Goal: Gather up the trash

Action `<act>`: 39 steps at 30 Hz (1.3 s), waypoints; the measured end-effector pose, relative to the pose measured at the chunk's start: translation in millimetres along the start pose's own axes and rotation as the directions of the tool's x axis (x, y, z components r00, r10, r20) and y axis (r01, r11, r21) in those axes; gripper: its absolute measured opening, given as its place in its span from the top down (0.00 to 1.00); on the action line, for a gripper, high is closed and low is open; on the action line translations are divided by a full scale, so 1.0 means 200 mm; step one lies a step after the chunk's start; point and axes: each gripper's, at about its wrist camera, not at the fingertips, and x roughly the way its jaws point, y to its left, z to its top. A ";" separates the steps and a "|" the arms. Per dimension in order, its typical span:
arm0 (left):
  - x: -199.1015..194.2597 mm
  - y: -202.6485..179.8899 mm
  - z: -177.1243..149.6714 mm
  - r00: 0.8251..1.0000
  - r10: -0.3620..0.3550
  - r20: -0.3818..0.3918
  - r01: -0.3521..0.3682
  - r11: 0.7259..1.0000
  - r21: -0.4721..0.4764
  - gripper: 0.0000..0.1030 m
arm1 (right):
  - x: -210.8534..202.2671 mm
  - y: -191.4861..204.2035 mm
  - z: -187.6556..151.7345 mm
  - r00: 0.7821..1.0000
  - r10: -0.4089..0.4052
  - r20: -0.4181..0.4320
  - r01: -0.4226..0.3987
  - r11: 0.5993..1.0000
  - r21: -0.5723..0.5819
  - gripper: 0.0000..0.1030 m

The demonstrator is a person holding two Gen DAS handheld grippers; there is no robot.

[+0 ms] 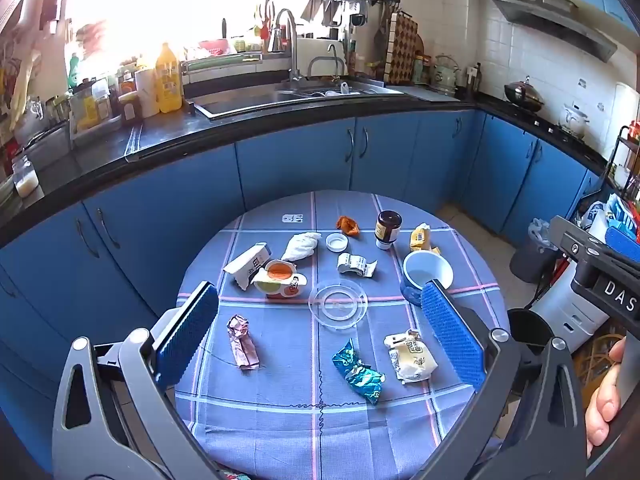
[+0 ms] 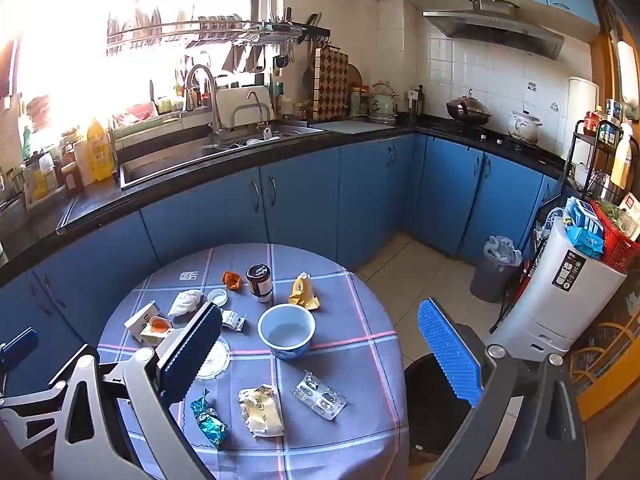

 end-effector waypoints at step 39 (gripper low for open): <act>0.02 -0.04 -0.02 1.000 -0.002 -0.006 0.002 1.000 -0.001 0.03 | 0.01 0.02 -0.01 1.000 0.001 -0.008 -0.001 1.000 -0.011 0.07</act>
